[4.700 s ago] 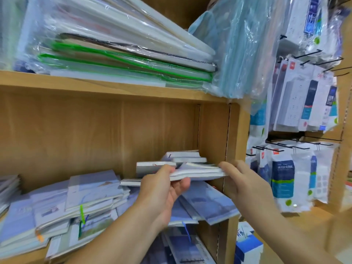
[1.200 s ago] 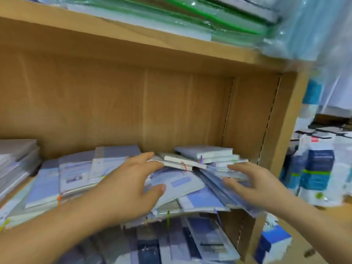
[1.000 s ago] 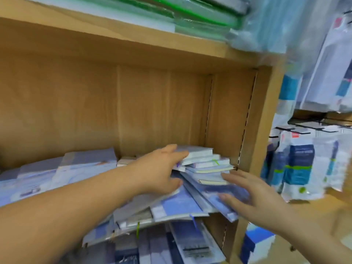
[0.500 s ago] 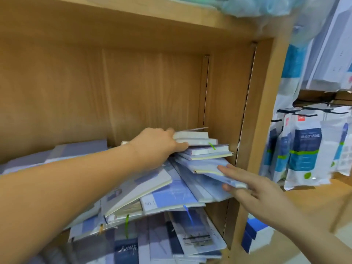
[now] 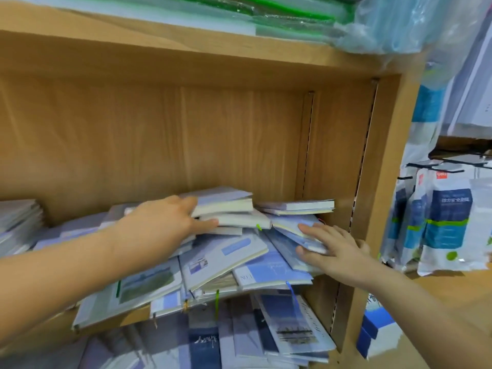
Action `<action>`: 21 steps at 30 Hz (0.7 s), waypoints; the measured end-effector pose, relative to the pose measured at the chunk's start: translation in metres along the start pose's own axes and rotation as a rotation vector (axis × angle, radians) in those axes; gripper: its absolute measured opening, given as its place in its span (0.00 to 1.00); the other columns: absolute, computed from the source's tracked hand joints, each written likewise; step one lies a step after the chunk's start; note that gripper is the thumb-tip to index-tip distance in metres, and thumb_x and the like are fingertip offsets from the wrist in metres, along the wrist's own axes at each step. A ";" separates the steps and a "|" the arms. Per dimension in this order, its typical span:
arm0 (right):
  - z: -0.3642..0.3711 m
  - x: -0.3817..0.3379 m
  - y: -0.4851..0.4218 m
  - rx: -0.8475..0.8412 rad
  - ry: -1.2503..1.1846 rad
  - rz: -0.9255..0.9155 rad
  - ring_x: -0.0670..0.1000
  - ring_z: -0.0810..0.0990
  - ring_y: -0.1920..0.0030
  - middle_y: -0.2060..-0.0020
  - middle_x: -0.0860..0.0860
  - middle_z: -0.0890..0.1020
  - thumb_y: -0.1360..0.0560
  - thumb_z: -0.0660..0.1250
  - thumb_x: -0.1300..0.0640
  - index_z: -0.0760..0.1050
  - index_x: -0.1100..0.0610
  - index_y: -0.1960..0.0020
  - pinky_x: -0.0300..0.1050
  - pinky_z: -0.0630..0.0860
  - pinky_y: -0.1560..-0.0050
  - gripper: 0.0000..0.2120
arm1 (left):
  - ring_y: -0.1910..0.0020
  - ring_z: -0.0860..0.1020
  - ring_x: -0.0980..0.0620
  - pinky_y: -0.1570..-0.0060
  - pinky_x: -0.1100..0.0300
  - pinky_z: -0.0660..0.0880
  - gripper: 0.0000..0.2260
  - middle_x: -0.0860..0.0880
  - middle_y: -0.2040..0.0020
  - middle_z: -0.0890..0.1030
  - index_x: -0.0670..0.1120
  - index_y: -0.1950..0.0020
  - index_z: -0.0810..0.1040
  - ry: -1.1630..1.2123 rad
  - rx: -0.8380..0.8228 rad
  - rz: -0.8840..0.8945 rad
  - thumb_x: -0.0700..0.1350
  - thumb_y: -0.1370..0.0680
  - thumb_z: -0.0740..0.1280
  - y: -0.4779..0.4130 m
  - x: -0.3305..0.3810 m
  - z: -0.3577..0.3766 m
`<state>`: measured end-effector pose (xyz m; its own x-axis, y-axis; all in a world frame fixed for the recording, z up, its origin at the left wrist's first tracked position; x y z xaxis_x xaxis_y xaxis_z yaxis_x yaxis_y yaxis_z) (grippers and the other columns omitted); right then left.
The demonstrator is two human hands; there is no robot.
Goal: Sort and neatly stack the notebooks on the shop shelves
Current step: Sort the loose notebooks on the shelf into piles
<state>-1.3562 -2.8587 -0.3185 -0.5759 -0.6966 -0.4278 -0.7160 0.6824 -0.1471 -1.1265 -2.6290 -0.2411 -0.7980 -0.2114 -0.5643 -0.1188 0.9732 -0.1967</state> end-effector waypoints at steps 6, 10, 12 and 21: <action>-0.041 -0.036 0.000 0.287 -0.060 -0.176 0.41 0.77 0.40 0.41 0.37 0.76 0.35 0.66 0.22 0.83 0.42 0.43 0.49 0.76 0.42 0.31 | 0.42 0.81 0.48 0.45 0.53 0.77 0.11 0.54 0.52 0.83 0.57 0.56 0.82 0.587 0.075 -0.151 0.48 0.25 0.59 0.000 -0.010 -0.025; -0.041 -0.047 -0.024 0.245 0.098 -0.234 0.50 0.73 0.33 0.36 0.46 0.74 0.22 0.66 0.36 0.74 0.47 0.27 0.51 0.74 0.36 0.27 | 0.31 0.75 0.49 0.34 0.52 0.72 0.18 0.54 0.34 0.79 0.55 0.36 0.78 0.640 0.181 -0.034 0.52 0.24 0.59 -0.026 0.012 -0.045; -0.028 -0.050 -0.036 0.063 0.083 -0.217 0.52 0.63 0.22 0.24 0.51 0.68 0.22 0.65 0.35 0.68 0.43 0.23 0.52 0.66 0.26 0.29 | 0.22 0.64 0.52 0.24 0.55 0.62 0.23 0.54 0.21 0.66 0.57 0.22 0.67 0.556 0.046 0.044 0.55 0.18 0.61 -0.037 0.034 -0.033; 0.003 -0.065 -0.053 -0.185 0.341 -0.156 0.53 0.50 0.18 0.17 0.44 0.52 0.30 0.52 0.18 0.64 0.28 0.26 0.72 0.51 0.25 0.35 | 0.22 0.61 0.53 0.25 0.55 0.61 0.26 0.57 0.19 0.60 0.65 0.24 0.67 0.362 -0.022 0.014 0.69 0.18 0.47 -0.039 0.037 -0.005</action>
<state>-1.2791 -2.8489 -0.2853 -0.5305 -0.8430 -0.0888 -0.8457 0.5335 -0.0112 -1.1547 -2.6748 -0.2499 -0.9567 -0.1566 -0.2455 -0.1162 0.9783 -0.1713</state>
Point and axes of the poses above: each hand's wrist, its own y-axis away from the middle knuckle, its own z-axis out of the palm, x = y × z, the point moved 5 cm from there along -y, towards the middle knuckle
